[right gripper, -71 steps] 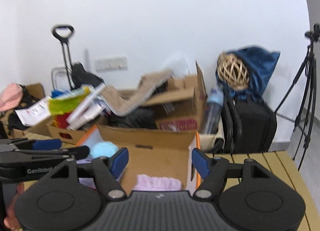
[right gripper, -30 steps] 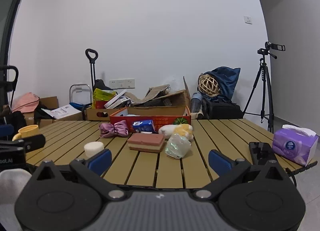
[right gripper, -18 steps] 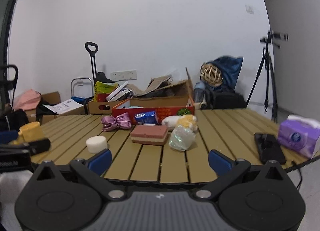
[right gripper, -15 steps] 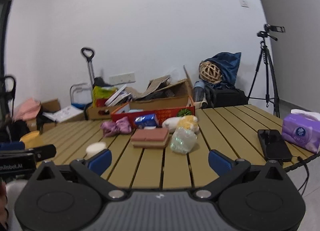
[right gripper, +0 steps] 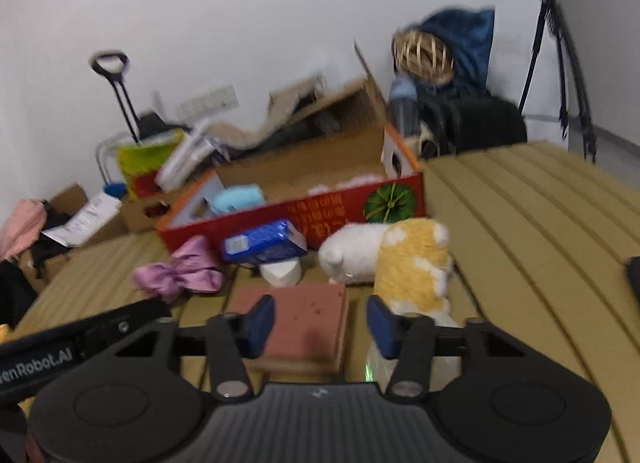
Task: Organize soft objects
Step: 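Reach both grippers to the pink sponge block and close on it, then lift the pink sponge with both grippers and carry it over the box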
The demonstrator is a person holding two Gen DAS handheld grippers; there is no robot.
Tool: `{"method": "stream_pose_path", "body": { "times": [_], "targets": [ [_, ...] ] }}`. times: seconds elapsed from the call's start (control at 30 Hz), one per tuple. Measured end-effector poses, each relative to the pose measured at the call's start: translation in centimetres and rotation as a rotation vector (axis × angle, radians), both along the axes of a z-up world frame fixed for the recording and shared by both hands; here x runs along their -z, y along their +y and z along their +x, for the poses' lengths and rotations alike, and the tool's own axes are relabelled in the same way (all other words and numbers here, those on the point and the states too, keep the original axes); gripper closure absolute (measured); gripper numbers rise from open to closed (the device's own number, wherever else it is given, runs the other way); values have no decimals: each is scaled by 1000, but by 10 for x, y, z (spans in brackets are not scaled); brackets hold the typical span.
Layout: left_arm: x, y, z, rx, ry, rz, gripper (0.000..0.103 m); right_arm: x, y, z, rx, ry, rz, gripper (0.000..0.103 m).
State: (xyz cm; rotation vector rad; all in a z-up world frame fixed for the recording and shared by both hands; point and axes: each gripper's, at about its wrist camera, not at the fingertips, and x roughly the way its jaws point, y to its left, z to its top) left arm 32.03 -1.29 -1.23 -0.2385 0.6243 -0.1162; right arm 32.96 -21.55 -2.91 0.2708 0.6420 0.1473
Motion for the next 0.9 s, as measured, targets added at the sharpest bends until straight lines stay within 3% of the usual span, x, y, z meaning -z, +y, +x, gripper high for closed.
{"method": "stream_pose_path", "body": {
  "times": [0.2,0.27,0.4,0.7,0.77,0.9],
  "targets": [
    [34,9,25,80,136,-188,61,23,1,17,-35,9,16,76],
    [41,9,26,83,149,-173,67,24,3,17,-77,-2,1,75],
    [45,17,32,86,167,-228,72,24,1,22,-96,-5,-3,77],
    [43,17,34,96,170,-237,73,24,-4,24,-91,1,-2,71],
    [43,17,33,91,170,-235,74,24,-4,24,-98,3,22,77],
    [41,15,29,85,174,-236,75,22,-4,20,-98,7,39,79]
  ]
}}
